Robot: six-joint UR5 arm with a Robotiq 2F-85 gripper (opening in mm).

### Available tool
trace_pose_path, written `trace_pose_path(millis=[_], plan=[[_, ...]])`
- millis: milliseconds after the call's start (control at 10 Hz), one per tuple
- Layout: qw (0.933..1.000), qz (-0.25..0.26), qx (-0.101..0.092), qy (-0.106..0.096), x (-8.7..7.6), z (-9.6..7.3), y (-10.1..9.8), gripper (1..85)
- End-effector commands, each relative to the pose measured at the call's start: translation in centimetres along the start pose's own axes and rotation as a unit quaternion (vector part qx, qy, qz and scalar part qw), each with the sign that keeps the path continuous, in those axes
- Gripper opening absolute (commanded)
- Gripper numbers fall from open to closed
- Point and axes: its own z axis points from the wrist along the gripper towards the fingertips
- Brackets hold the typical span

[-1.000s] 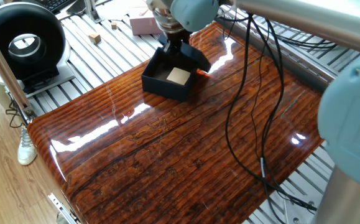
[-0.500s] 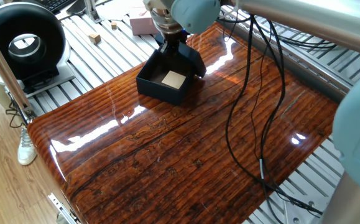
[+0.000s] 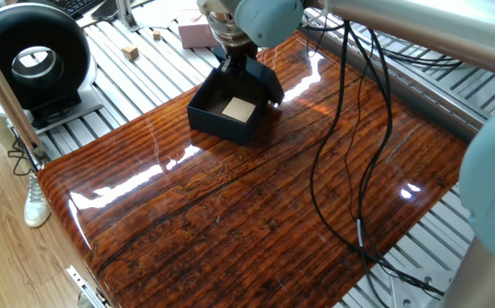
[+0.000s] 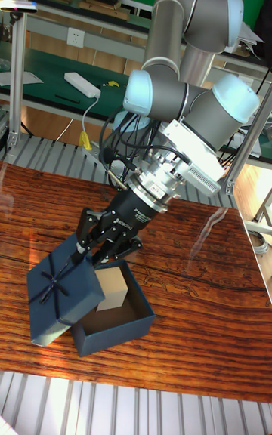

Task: Cover the box

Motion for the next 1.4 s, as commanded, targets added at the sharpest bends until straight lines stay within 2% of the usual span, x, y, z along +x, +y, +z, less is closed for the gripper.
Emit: trace_pose_path(millis=[0, 100, 200, 500, 800, 900, 1200, 1300], plan=[[0.9993, 0.013, -0.025, -0.023, -1.2, -0.2, 1.5, 29.7], [0.9986, 0.007, -0.029, -0.043, -2.2, -0.4, 1.8, 29.7], [0.9980, 0.008, -0.035, -0.052, -2.5, -0.5, 2.3, 29.7], [0.9975, 0.014, -0.046, -0.052, -2.1, -0.4, 3.6, 29.7], [0.9937, 0.050, -0.088, -0.048, -0.9, -0.9, 6.8, 29.0], [0.9924, 0.060, -0.096, -0.049, -0.5, -1.0, 7.6, 29.0], [0.9909, 0.078, -0.098, -0.050, -0.1, -1.0, 8.2, 28.0], [0.9906, 0.085, -0.097, -0.045, 0.3, -0.9, 8.4, 28.0]])
